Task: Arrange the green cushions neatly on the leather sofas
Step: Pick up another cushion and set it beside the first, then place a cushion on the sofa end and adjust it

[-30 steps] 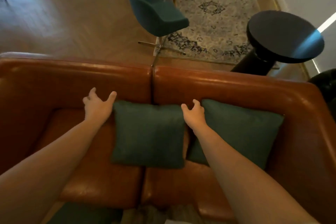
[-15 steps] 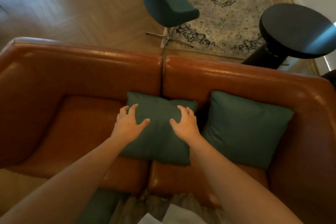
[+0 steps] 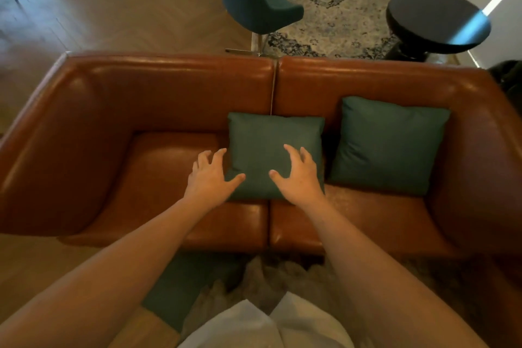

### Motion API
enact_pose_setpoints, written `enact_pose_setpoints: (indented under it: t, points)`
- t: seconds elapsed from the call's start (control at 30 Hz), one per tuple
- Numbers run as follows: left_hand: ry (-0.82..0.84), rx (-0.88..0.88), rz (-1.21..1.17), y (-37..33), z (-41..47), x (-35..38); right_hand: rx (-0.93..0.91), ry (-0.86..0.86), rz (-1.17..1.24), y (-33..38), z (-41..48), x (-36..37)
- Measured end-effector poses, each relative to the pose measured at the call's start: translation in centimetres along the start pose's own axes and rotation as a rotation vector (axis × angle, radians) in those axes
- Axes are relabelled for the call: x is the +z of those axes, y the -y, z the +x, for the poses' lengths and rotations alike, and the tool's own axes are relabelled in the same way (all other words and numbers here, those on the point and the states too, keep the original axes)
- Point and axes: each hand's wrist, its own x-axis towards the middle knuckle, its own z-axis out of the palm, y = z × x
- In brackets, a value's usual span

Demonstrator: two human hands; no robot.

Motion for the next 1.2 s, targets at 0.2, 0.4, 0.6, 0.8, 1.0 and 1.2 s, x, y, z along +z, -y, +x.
enact_pose_setpoints:
  t: [0.2, 0.4, 0.6, 0.8, 1.0, 1.2]
  points:
    - [-0.007, -0.007, -0.002, 3.3, -6.0, 0.8, -0.022, 0.016, -0.043, 0.2, -6.4, 2.0]
    - [-0.061, -0.069, -0.021, 5.7, -11.2, 1.9, -0.038, 0.051, -0.079, -0.5, -11.3, 3.1]
    - [-0.116, -0.128, -0.066, 7.9, -17.0, 3.3, -0.086, 0.046, -0.060, -1.6, -16.1, 4.1]
    - [-0.134, -0.180, -0.087, 10.9, -21.5, 3.8, -0.074, 0.092, -0.045, -1.0, -20.5, 7.2]
    - [-0.118, -0.232, -0.175, 14.7, -23.4, 3.6, -0.059, 0.107, -0.056, 1.2, -23.6, 11.3]
    - [-0.060, -0.170, -0.165, 22.6, -22.5, 1.6, 0.046, 0.076, -0.082, 4.3, -24.4, 18.8]
